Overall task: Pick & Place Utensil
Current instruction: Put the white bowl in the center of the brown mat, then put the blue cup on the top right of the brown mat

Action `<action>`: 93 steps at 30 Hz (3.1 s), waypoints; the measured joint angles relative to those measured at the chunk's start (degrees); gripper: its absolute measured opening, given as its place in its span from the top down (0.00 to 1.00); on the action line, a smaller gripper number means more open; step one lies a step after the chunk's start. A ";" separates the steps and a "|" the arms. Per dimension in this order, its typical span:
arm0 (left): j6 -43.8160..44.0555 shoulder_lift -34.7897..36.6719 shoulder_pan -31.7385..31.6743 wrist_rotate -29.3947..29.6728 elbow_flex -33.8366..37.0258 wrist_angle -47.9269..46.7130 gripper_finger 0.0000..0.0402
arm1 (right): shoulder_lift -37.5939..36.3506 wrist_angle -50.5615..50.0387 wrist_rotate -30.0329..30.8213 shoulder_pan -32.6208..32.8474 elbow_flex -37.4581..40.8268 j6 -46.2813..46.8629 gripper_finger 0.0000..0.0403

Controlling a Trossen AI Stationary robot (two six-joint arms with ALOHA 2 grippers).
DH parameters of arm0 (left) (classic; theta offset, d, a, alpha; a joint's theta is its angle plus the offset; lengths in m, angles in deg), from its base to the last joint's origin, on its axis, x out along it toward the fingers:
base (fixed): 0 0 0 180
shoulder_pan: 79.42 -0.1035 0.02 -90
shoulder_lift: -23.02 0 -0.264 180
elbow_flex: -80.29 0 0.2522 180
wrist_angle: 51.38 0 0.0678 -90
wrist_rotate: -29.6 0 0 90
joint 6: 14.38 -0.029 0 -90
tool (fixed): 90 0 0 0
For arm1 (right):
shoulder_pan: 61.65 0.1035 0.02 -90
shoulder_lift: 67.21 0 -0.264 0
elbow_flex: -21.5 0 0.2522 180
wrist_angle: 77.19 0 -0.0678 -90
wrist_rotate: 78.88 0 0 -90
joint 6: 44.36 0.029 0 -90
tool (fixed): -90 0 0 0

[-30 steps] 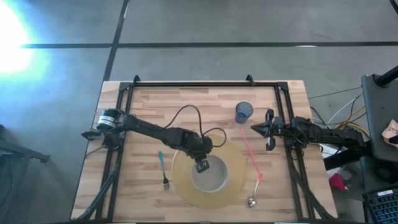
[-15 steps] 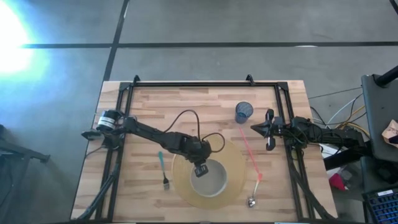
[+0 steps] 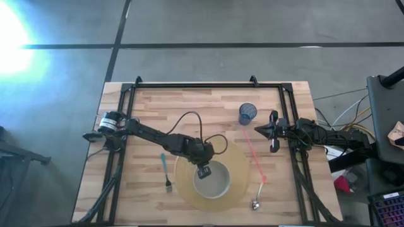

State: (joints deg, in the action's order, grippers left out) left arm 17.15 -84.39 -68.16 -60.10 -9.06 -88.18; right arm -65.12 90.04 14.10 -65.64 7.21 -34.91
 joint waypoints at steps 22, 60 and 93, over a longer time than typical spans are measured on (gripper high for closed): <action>0.24 1.91 -1.01 -0.48 0.00 -0.34 0.60 | 0.00 0.00 0.01 0.00 -0.01 0.00 0.98; -20.52 36.65 -3.67 10.23 25.91 26.61 0.58 | 0.31 0.08 0.02 -0.02 -0.02 0.00 0.98; -24.07 44.57 -3.80 11.41 38.42 43.60 0.58 | 0.71 32.93 -0.42 0.00 -0.02 2.11 0.98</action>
State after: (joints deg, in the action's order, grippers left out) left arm -6.92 -39.82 -71.96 -48.70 29.36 -44.58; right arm -64.41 122.97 13.69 -65.64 7.18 -32.80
